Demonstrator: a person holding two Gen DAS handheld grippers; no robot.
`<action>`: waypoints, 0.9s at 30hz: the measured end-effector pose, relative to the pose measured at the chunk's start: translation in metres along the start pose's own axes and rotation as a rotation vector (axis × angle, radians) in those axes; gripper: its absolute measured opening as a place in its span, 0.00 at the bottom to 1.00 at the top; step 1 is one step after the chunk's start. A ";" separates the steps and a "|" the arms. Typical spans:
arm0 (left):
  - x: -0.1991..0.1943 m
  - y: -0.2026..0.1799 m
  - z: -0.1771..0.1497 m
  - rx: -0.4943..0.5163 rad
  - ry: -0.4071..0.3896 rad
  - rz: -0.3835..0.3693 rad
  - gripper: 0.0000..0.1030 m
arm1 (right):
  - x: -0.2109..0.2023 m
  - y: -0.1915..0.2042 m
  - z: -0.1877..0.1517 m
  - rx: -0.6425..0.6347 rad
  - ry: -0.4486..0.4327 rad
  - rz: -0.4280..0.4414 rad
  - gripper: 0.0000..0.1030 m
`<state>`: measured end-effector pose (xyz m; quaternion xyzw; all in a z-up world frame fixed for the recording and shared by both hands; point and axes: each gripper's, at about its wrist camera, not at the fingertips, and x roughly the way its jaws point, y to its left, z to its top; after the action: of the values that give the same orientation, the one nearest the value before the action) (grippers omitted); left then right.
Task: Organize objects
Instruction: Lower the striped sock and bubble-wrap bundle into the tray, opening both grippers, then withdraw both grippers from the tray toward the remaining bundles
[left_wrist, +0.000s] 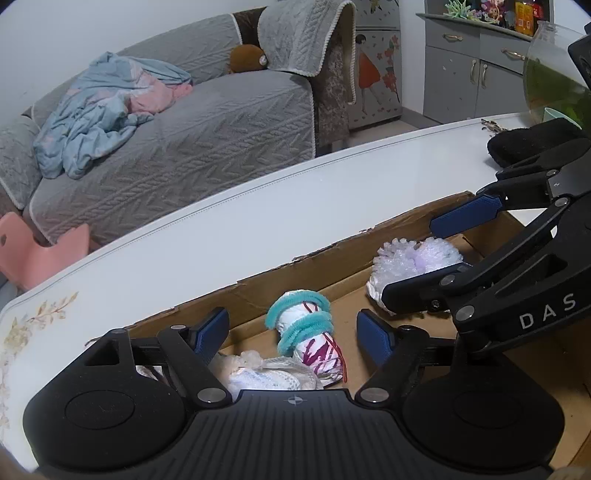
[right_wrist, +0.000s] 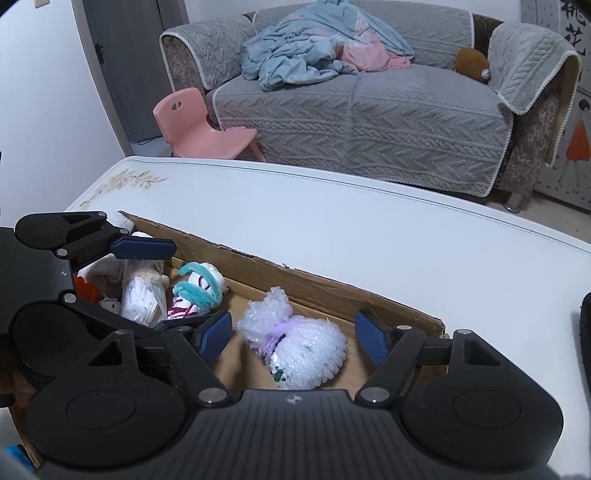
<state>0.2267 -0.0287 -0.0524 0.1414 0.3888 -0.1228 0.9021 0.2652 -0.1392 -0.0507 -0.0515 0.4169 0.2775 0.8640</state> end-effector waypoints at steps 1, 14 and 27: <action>-0.001 0.000 0.000 0.002 0.000 0.000 0.78 | -0.001 0.000 0.000 0.001 0.000 0.002 0.69; -0.068 0.007 0.003 -0.034 -0.095 -0.009 0.91 | -0.050 0.010 -0.004 0.009 -0.063 -0.003 0.79; -0.214 0.014 -0.069 -0.146 -0.297 0.030 0.97 | -0.141 0.039 -0.065 -0.037 -0.162 0.047 0.87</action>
<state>0.0421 0.0322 0.0623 0.0617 0.2571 -0.1001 0.9592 0.1291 -0.1885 0.0181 -0.0351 0.3414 0.3087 0.8871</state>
